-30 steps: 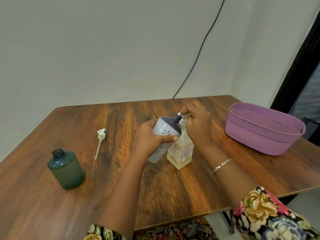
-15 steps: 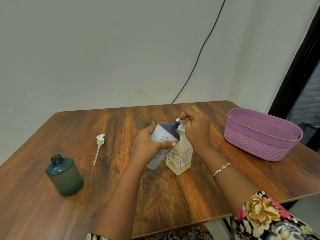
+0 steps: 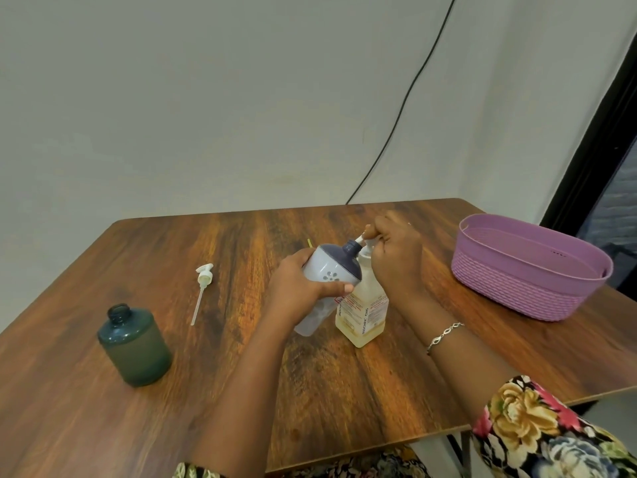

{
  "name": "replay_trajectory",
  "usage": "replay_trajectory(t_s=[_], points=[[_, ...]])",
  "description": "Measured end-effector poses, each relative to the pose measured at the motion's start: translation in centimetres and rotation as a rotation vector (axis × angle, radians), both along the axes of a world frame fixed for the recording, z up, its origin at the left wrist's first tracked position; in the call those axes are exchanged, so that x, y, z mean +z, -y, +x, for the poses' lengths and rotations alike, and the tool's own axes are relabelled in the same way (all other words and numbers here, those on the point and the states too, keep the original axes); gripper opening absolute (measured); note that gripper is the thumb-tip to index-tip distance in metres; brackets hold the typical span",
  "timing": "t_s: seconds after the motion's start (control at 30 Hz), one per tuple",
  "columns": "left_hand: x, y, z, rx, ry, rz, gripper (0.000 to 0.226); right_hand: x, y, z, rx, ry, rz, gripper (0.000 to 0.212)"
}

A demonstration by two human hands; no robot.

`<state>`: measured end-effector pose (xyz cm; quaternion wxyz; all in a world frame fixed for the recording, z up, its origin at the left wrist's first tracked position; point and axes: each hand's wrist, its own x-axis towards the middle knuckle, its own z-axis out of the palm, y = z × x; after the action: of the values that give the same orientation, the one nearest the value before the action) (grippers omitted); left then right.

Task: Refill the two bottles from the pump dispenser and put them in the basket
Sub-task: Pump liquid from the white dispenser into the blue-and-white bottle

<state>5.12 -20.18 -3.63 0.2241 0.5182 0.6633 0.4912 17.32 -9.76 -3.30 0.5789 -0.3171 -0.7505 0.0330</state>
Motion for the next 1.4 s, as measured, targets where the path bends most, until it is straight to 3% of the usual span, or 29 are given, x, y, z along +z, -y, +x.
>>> replay_trajectory(t_s=[0.13, 0.33, 0.7, 1.0, 1.2, 1.4], points=[[0.2, -0.1, 0.2, -0.023, 0.031, -0.006, 0.048, 0.8, -0.3, 0.1, 0.001, -0.005, -0.012, 0.019], [-0.2, -0.5, -0.2, -0.003, 0.027, 0.011, 0.061, -0.6, -0.5, -0.4, -0.032, -0.006, 0.092, 0.021], [-0.3, -0.5, -0.2, -0.003, -0.041, -0.006, 0.065, 0.5, -0.3, -0.3, 0.029, -0.114, -0.014, 0.021], [-0.5, -0.2, -0.7, -0.013, -0.022, 0.015, 0.050, -1.5, -0.5, -0.5, -0.044, -0.028, 0.075, 0.024], [-0.5, -0.6, -0.2, -0.005, -0.008, -0.010, 0.067, -0.7, -0.3, -0.4, -0.006, -0.072, 0.042, 0.024], [-0.3, -0.6, -0.3, -0.009, 0.029, 0.011, 0.061, -0.6, -0.3, -0.5, -0.024, -0.015, 0.111, 0.023]])
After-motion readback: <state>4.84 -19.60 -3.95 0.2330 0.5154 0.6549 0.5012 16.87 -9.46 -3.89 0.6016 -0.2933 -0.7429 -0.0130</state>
